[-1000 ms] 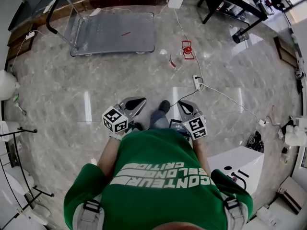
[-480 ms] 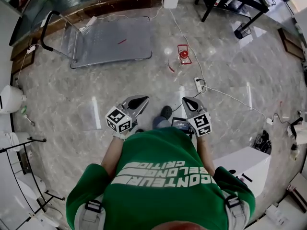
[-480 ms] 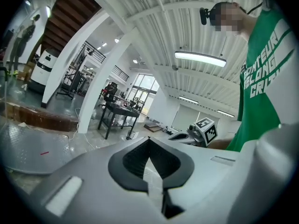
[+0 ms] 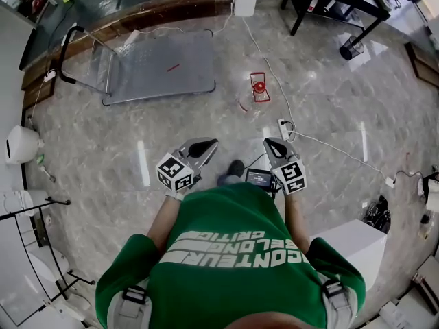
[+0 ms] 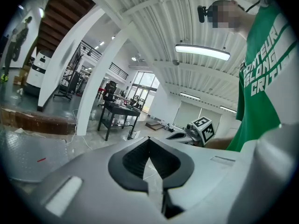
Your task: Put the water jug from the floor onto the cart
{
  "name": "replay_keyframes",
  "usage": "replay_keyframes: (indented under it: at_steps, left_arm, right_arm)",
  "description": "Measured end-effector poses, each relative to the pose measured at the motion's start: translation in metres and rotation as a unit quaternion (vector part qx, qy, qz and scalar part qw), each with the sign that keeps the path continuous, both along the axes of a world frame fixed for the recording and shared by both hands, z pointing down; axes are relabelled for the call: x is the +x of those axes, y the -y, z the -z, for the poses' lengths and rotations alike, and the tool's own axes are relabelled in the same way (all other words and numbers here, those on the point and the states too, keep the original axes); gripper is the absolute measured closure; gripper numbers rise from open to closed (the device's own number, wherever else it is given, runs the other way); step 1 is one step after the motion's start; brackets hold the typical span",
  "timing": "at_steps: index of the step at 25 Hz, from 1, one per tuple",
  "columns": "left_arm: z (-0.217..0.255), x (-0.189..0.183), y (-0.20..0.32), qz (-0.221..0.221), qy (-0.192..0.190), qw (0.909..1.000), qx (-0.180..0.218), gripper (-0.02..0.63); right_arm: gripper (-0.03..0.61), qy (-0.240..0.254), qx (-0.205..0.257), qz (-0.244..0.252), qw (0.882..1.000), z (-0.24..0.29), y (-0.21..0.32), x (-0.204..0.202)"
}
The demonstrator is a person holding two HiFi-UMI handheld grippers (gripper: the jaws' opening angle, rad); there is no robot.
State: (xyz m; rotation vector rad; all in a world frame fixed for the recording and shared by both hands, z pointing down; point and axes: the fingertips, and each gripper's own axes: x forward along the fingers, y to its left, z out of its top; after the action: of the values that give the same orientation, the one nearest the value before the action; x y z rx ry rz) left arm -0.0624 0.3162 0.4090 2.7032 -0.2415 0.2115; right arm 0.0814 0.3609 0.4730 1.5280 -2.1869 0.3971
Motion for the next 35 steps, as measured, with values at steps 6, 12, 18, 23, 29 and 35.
replay_keyframes:
  at_steps: [6, 12, 18, 23, 29, 35]
  left_arm:
    - [0.000, 0.030, 0.000, 0.011, 0.014, 0.9998, 0.004, 0.603]
    - [-0.005, 0.042, -0.008, 0.015, 0.026, 0.9995, 0.008, 0.603]
    - [0.000, 0.059, -0.015, -0.016, 0.040, 0.9988, 0.022, 0.603]
    - [-0.003, 0.074, -0.024, -0.046, 0.040, 0.9979, 0.022, 0.603]
    - [-0.010, 0.098, -0.024, -0.082, 0.032, 0.9961, 0.013, 0.603]
    - [0.005, 0.113, -0.003, -0.088, 0.015, 0.9953, 0.037, 0.603]
  right_arm:
    - [0.586, 0.010, -0.009, 0.010, 1.000, -0.011, 0.003, 0.037]
    - [0.586, 0.007, -0.004, 0.016, 1.000, -0.018, 0.007, 0.054]
    - [0.586, 0.020, 0.014, -0.004, 1.000, -0.007, 0.003, 0.059]
    - [0.586, 0.024, 0.005, -0.031, 0.999, -0.018, -0.014, 0.065]
    - [0.586, 0.010, -0.013, -0.061, 0.998, -0.016, -0.036, 0.078]
    - [0.586, 0.002, -0.029, -0.092, 0.995, -0.020, -0.045, 0.098]
